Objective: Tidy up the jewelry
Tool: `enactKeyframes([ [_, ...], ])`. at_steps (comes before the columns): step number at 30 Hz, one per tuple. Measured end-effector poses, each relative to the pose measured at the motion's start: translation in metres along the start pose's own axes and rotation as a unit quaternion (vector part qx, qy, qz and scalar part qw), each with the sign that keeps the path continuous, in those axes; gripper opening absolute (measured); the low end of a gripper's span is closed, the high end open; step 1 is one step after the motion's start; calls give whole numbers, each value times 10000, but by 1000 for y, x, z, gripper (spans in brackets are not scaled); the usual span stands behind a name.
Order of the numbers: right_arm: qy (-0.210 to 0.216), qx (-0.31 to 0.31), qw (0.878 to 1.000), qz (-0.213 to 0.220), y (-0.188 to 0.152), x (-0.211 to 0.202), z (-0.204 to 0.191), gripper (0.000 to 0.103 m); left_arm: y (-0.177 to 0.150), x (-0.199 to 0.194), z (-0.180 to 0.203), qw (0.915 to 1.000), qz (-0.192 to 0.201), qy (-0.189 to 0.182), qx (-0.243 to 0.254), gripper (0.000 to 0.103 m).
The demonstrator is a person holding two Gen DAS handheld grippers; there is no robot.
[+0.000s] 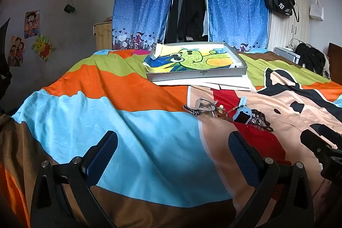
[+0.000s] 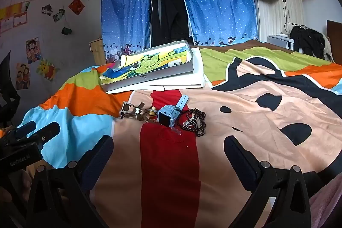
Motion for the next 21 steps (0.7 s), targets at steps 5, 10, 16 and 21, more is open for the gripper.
enactKeyframes([
  [5, 1, 2, 10000, 9, 0, 0, 1, 103, 0, 0, 0, 10000, 22, 2, 3, 102],
  [10, 11, 3, 10000, 8, 0, 0, 1, 103, 1, -1, -1, 10000, 55, 5, 17, 102],
  [16, 17, 9, 10000, 19, 0, 0, 1, 103, -1, 0, 3, 10000, 52, 17, 37, 102],
  [21, 18, 10, 10000, 22, 0, -1, 1, 103, -1, 0, 3, 10000, 54, 15, 46, 102],
])
Point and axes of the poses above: each gripper's, at about its wrist camera, not at the fingertips, and x roughly the way its jaws point, z to its right, y to its top, the point moved 2 cm from there along x, roughly the way its jaws point, and after that the axes turned 7 degrees about -z, right-handed, at the moved point
